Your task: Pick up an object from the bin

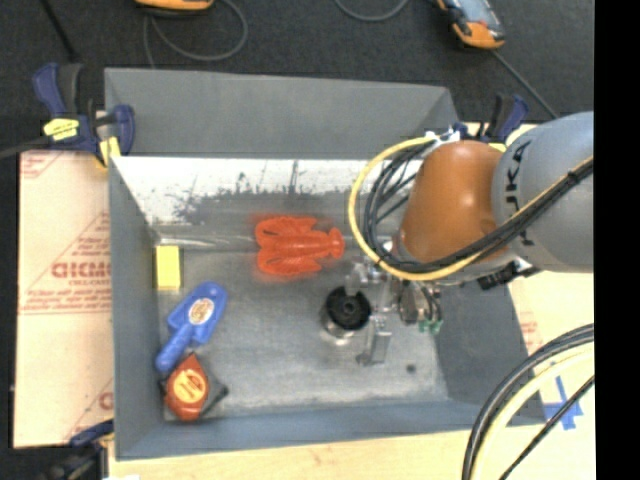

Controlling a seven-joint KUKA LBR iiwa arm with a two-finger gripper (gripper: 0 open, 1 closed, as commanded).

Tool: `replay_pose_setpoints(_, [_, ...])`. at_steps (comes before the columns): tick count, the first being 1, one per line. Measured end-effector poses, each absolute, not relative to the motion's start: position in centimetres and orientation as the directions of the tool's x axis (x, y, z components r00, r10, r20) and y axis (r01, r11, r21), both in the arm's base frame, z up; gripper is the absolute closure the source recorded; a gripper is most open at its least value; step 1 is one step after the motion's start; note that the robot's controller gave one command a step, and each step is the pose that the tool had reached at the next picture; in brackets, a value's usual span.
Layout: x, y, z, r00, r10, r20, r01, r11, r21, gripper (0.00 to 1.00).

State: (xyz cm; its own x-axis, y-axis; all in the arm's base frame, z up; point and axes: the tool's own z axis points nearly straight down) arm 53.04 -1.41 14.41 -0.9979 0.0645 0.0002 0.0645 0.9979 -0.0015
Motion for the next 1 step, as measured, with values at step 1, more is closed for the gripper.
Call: replay_pose_setpoints(1, [56.38,-0.93,11.19,-0.996,0.089,-0.012,0.089,0.996,0.003,0.00])
